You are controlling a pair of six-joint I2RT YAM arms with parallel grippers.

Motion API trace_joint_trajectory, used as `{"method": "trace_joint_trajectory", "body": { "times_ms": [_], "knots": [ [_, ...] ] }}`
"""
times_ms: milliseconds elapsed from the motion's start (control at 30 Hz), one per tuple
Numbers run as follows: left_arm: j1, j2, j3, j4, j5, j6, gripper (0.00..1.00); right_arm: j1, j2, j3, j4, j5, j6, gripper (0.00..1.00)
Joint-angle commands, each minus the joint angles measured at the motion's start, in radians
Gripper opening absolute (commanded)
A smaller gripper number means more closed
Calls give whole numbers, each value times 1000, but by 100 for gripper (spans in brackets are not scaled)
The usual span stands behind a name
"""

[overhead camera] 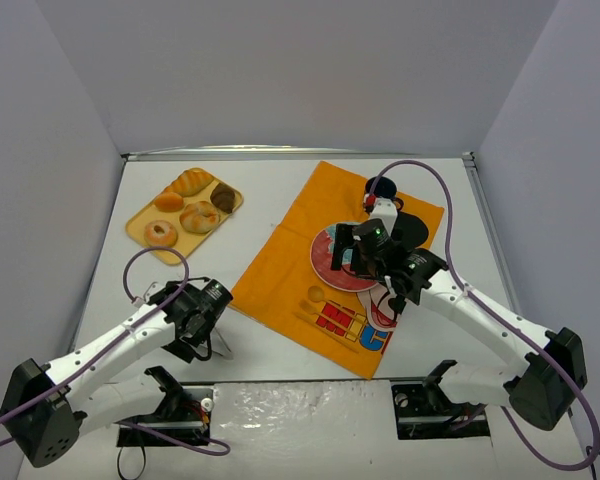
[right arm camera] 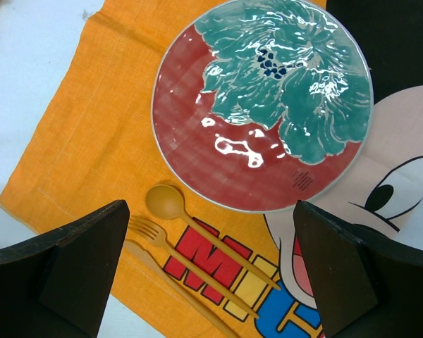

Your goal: Place the bread

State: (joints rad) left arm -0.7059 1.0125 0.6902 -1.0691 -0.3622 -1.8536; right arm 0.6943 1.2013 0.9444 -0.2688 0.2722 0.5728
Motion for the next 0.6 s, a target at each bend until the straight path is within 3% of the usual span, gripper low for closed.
{"method": "trace_joint_trajectory", "body": {
  "times_ms": [0, 167, 567],
  "knots": [
    [0, 50, 12, 102, -19, -49, 97, -14, -47, -7, 40, 3, -33, 100],
    [5, 103, 6, 148, -20, -48, 97, -22, -62, -22, 40, -14, -42, 100],
    [6, 101, 29, 19, -10, -118, 97, -39, -43, -47, 54, -36, -48, 100]
  ]
}}
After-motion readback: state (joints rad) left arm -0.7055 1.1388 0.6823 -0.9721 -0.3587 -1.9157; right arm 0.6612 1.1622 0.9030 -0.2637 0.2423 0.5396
